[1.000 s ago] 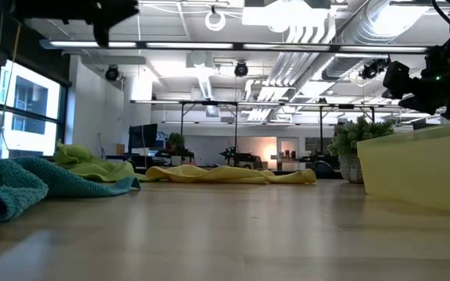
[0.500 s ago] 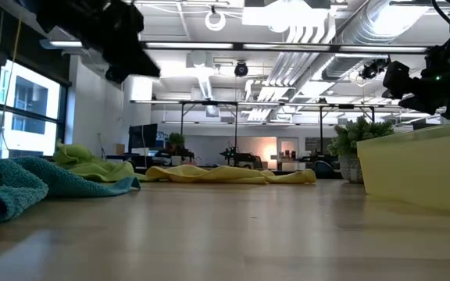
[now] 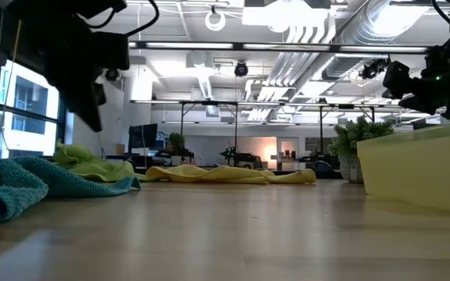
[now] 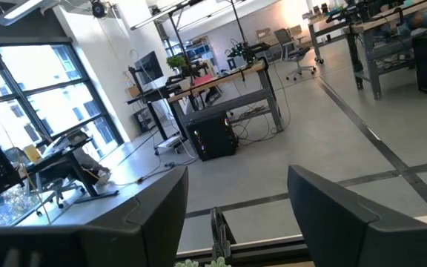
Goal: Roll microfiber towels into tight, uniform cylinder then place into a basket
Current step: Fold the blue microfiber cloth
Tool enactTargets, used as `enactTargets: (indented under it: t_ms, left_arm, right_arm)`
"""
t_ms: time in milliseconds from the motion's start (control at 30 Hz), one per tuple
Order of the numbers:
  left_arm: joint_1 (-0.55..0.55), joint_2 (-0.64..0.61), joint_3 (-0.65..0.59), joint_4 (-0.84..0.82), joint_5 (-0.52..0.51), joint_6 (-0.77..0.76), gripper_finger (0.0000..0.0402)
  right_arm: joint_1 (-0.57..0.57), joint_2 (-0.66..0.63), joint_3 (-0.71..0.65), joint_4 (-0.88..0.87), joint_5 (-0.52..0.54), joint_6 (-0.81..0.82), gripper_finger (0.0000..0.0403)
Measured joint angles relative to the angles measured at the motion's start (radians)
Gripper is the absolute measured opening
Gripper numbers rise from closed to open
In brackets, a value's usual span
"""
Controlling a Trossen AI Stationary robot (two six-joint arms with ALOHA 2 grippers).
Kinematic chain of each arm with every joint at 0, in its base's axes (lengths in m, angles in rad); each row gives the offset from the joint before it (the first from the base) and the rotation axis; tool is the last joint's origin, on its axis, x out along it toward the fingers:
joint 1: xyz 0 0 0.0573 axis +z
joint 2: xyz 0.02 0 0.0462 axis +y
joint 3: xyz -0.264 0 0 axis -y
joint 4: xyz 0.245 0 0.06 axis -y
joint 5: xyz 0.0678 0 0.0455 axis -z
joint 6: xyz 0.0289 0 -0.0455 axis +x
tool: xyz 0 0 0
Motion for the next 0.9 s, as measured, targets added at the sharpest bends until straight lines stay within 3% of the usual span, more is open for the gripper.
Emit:
enactTargets:
  t_ms: [267,400,600,900]
  left_arm:
    - [-0.193,0.146,0.000,-0.011,-0.003,-0.159,0.0076]
    - [-0.236,0.231,0.000,-0.005,-0.093,-0.191,0.0076]
    - [-0.228,0.334,0.003,0.061,-0.228,-0.198,0.0076]
    - [-0.138,0.379,-0.002,0.374,-0.308,-0.097,0.0076]
  right_arm:
    - [0.000,0.000,0.000,0.000,0.000,0.000,0.0225]
    - [0.000,0.000,0.000,0.000,0.000,0.000,0.0225]
    - [0.000,0.000,0.000,0.000,0.000,0.000,0.0225]
    - [0.001,0.000,0.000,0.000,0.001,0.000,0.0225]
